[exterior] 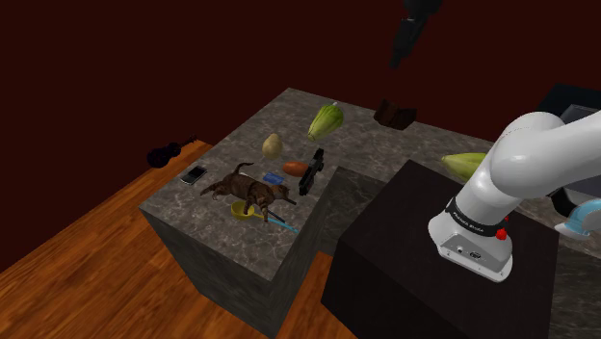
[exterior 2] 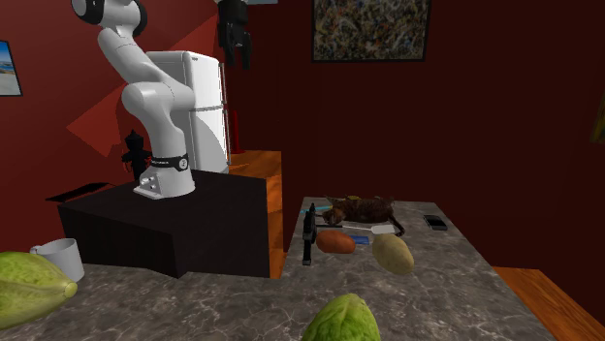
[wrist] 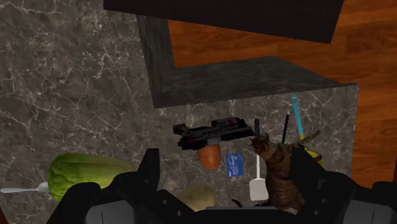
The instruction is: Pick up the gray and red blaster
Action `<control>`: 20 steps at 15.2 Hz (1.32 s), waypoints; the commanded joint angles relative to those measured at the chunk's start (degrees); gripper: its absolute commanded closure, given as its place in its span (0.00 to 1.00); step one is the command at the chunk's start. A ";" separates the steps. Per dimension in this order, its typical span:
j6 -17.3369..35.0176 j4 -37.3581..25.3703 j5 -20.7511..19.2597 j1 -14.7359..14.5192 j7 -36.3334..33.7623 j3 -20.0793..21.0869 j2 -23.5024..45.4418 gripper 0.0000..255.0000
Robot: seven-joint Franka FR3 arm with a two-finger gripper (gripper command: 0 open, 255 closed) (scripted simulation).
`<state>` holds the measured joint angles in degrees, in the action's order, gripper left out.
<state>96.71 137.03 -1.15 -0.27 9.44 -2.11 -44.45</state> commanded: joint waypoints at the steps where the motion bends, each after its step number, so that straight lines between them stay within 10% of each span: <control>1: 0.00 0.00 0.00 0.00 0.00 0.00 0.00 0.00; 20: 39.49 13.12 2.78 10.79 -52.22 21.94 25.92 0.00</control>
<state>133.88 150.34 2.29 9.64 -39.13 18.49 -21.03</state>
